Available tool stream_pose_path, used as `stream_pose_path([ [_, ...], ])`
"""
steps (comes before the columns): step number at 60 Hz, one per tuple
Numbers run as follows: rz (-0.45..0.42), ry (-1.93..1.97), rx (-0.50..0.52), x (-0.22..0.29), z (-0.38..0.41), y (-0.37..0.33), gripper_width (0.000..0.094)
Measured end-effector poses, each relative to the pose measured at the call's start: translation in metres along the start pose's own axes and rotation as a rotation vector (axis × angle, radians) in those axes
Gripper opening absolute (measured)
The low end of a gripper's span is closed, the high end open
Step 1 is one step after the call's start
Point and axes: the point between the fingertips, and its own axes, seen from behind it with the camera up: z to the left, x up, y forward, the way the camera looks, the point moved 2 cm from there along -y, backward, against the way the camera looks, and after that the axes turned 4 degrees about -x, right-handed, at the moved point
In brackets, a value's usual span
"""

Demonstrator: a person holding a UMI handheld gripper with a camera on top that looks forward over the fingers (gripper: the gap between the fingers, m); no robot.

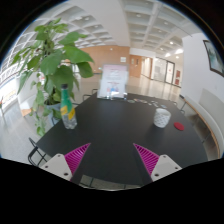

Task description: Pour water

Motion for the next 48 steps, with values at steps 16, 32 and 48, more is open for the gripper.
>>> stream_pose_path([
  [16,-0.086,0.008,0.149,0.051,0.151,0.060,0.0857],
  [32,-0.113,0.057,0.070,0.093,0.208,0.152,0.0853],
  [48,-0.149,0.063,0.010,0.091,0.214,0.194,0.0523],
])
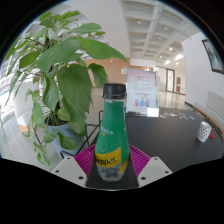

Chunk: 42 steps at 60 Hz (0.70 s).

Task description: Pour water

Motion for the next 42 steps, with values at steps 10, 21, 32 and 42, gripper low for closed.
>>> stream_pose_path([
  [10,-0.026,0.024,0.021,0.003,-0.002,-0.002,0.0410],
  [21,-0.087,0.087,0.098,0.044,0.001,-0.020,0.0406],
  [32,-0.215,0.316,0.275,0.134,-0.018,-0.054,0.0406],
  [42,-0.301,0.622,0.457,0.216,-0.078,-0.075,0.0406],
])
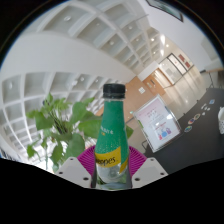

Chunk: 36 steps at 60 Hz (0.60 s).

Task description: Pour water

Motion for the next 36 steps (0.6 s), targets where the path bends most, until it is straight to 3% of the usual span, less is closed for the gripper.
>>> stream_pose_path([
  [12,-0.083,0.501,0.206,0.107,-0.047,-0.008,0.0405],
  [20,-0.128,0.885,0.318,0.146,-0.111,-0.015,0.0405],
  [27,-0.179,1.169,0.316,0.149,-0.184,-0.020,0.0405],
  [36,-0.247,1.375,0.230,0.134,-0.265,-0.026,0.0404],
])
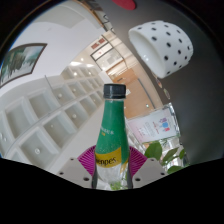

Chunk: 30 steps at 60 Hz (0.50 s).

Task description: Pour water

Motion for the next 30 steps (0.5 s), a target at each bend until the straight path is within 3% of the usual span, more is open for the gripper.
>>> stream_pose_path([
  [7,-0.003,0.031,-0.004,0.015,-0.002,-0.009,0.0405],
  [19,0.093,-0.008,-0.027,-0.011,0.017,-0.007,0.0404],
  [30,0.138,-0.498,-0.004,-0.039,0.097,0.000,0.0405],
])
